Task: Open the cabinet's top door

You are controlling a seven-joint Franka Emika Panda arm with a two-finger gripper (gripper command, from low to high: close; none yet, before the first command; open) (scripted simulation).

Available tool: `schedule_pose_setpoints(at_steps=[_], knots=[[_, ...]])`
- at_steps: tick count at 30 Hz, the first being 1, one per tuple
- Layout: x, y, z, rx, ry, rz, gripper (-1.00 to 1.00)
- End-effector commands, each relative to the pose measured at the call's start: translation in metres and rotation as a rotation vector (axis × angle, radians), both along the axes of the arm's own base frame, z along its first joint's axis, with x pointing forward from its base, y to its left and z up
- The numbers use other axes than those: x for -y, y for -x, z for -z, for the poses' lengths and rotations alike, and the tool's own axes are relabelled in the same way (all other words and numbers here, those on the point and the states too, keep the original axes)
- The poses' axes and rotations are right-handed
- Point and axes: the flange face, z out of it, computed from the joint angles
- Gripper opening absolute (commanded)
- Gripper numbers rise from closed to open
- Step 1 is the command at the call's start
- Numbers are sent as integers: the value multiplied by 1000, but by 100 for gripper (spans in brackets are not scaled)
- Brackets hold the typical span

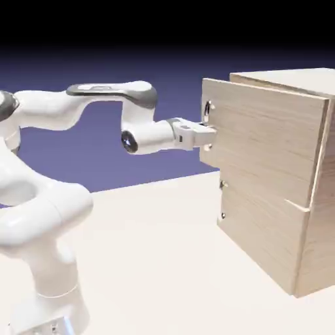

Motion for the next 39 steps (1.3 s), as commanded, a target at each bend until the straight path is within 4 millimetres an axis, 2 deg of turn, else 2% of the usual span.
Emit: schedule_pose_setpoints(at_steps=[1, 10, 17, 27, 39], knots=[[6, 8, 0, 3, -12, -19, -100], [70, 71, 0, 2, -12, -246, -100], [118, 105, 0, 1, -13, -395, -100], [182, 134, 0, 0, -13, -574, -100], [272, 155, 0, -2, -13, -806, -100]])
